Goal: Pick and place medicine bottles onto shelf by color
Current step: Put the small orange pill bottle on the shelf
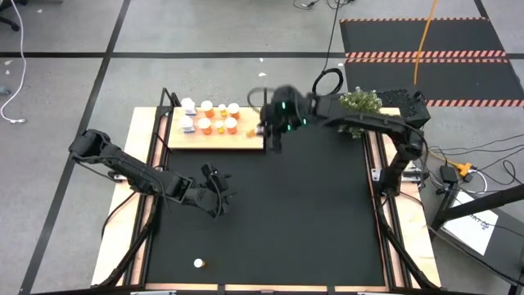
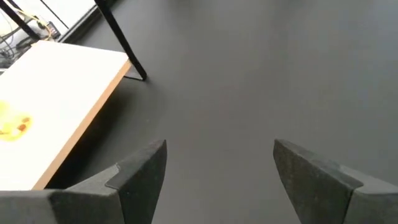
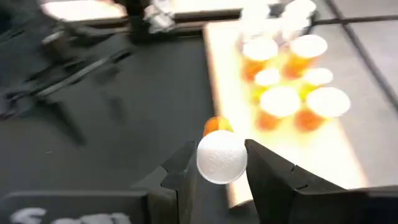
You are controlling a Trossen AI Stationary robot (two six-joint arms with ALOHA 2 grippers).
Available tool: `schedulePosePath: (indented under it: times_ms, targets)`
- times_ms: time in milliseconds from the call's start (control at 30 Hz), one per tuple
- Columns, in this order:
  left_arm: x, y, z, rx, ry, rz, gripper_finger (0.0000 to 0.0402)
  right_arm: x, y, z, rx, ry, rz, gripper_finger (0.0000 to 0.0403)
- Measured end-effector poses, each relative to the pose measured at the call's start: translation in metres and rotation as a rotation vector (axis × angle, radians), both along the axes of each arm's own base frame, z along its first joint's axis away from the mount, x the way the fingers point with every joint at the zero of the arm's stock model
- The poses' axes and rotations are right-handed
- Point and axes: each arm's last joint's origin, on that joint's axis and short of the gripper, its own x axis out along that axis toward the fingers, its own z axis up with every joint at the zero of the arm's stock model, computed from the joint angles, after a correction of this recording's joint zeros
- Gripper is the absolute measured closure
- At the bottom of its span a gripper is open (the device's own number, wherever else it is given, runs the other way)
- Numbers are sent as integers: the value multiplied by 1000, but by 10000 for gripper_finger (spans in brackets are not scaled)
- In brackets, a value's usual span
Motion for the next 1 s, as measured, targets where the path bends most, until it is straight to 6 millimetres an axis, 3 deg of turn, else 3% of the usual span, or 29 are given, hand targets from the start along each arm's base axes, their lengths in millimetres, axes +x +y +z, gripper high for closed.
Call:
schedulePosePath:
  times_ms: [167, 467, 800, 1000]
  targets:
    - [1, 5, -1, 0, 5, 18, 105, 10, -50, 22, -55, -1, -33, 285]
    - [-9, 17, -21, -25, 36, 90, 105, 34, -119, 16, -102, 56, -56, 285]
    - [-6, 25, -22, -22, 3, 110, 105, 43, -151, -29, -199, 176, -64, 284]
    - [-2, 27, -18, -5, -34, 90, 105, 47, -154, -44, -200, 219, -41, 284]
